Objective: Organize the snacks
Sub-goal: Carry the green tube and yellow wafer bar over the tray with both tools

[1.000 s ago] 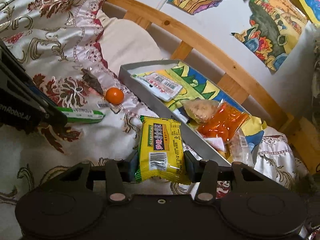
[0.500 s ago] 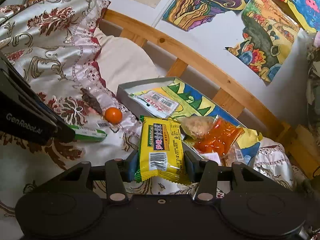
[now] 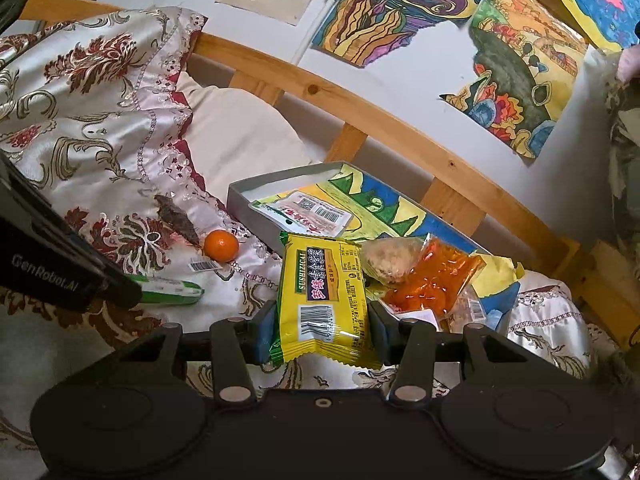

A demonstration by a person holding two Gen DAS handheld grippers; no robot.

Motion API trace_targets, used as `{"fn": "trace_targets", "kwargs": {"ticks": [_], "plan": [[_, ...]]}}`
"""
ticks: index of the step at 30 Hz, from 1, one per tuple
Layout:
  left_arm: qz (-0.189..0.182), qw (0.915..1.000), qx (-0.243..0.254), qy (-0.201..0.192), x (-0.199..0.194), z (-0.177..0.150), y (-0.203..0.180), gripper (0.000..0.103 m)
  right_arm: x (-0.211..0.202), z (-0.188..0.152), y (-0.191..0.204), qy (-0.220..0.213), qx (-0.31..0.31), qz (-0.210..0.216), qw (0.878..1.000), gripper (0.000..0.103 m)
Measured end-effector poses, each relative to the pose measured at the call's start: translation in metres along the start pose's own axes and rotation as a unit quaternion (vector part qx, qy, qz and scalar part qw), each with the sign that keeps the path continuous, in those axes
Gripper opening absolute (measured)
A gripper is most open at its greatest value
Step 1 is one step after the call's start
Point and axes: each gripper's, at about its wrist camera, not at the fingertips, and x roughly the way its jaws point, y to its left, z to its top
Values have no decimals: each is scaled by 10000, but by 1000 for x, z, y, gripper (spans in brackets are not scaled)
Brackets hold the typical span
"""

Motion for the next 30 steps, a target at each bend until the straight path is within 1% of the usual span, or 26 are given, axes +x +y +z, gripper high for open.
{"fn": "trace_targets", "kwargs": {"ticks": [5, 9, 10, 13, 17, 20, 23, 27, 30], "plan": [[25, 9998, -6, 201, 4, -3, 0, 17, 0, 0, 1, -16, -15, -14, 10000, 49], [-240, 9994, -178, 180, -3, 2, 4, 17, -1, 1, 0, -40, 5, -50, 10000, 49], [-250, 9994, -166, 159, -5, 4, 3, 17, -1, 1, -1, -41, 9, -52, 10000, 49], [-176, 9998, -73, 23, -14, 9, 1, 17, -2, 1, -1, -69, -15, -81, 9999, 49], [-194, 9996, -160, -110, -19, 20, 0, 17, -3, 3, -1, -132, -40, -141, 9998, 49], [-109, 9995, -197, -222, -17, 28, -2, 17, -3, 4, -4, -159, -13, -196, 9997, 49], [122, 9996, -99, -236, -9, 31, -6, 17, -4, 6, -9, -195, 94, -260, 9994, 49], [157, 9993, -188, -272, -3, 36, -7, 17, -6, 10, -17, -308, 232, -346, 9987, 49], [174, 9986, -278, -410, -3, 44, -11, 17, -5, 12, -22, -392, 290, -414, 9980, 49]]}}
